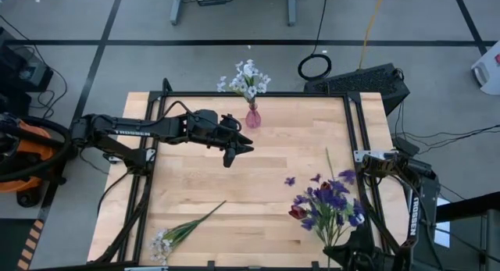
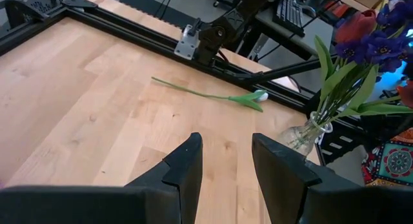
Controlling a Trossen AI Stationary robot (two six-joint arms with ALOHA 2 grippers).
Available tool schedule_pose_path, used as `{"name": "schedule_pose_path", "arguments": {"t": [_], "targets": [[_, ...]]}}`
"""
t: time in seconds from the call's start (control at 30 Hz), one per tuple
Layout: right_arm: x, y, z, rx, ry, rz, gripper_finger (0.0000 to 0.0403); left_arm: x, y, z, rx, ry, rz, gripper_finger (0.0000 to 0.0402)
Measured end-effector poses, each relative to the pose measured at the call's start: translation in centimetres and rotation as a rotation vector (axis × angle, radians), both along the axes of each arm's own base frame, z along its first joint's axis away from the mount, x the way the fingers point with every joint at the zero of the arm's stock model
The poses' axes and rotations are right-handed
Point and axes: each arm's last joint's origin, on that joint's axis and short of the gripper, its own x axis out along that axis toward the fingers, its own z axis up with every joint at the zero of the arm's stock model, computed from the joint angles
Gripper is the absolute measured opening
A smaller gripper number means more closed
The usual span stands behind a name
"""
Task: Sort flowers into vase by color
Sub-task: Put the purple flowers into the transparent vase
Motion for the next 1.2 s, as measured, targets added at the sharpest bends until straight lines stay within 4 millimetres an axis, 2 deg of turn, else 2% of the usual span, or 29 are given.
{"name": "schedule_pose_path", "arguments": {"t": [0.13, 0.3, 0.57, 0.77, 1.07, 1.2], "targets": [[-0.1, -0.5, -0.8, -0.096, 0.005, -0.042, 0.0000, 0.0, 0.0, 0.0, 0.000, 0.000, 0.000, 0.0140], [0.9, -0.9, -1.7, -0.184, -0.018, -0.053, 0.0000, 0.0, 0.0, 0.0, -0.004, 0.000, 0.002, 0.0140], [1.4, -2.0, -4.9, -0.311, 0.042, -0.068, 0.0000, 0.0, 0.0, 0.0, -0.025, 0.002, 0.010, 0.0140], [1.3, -2.6, -4.7, -0.331, 0.046, -0.058, 0.0000, 0.0, 0.0, 0.0, -0.048, 0.004, 0.018, 0.0140], [-0.3, -5.1, -3.9, -0.371, 0.030, -0.023, 0.0000, 0.0, 0.0, 0.0, -0.071, 0.004, 0.033, 0.0140], [-1.1, -6.2, -4.4, -0.417, -0.012, -0.010, 0.0000, 0.0, 0.1, 0.0, -0.089, 0.006, 0.058, 0.0140]]}}
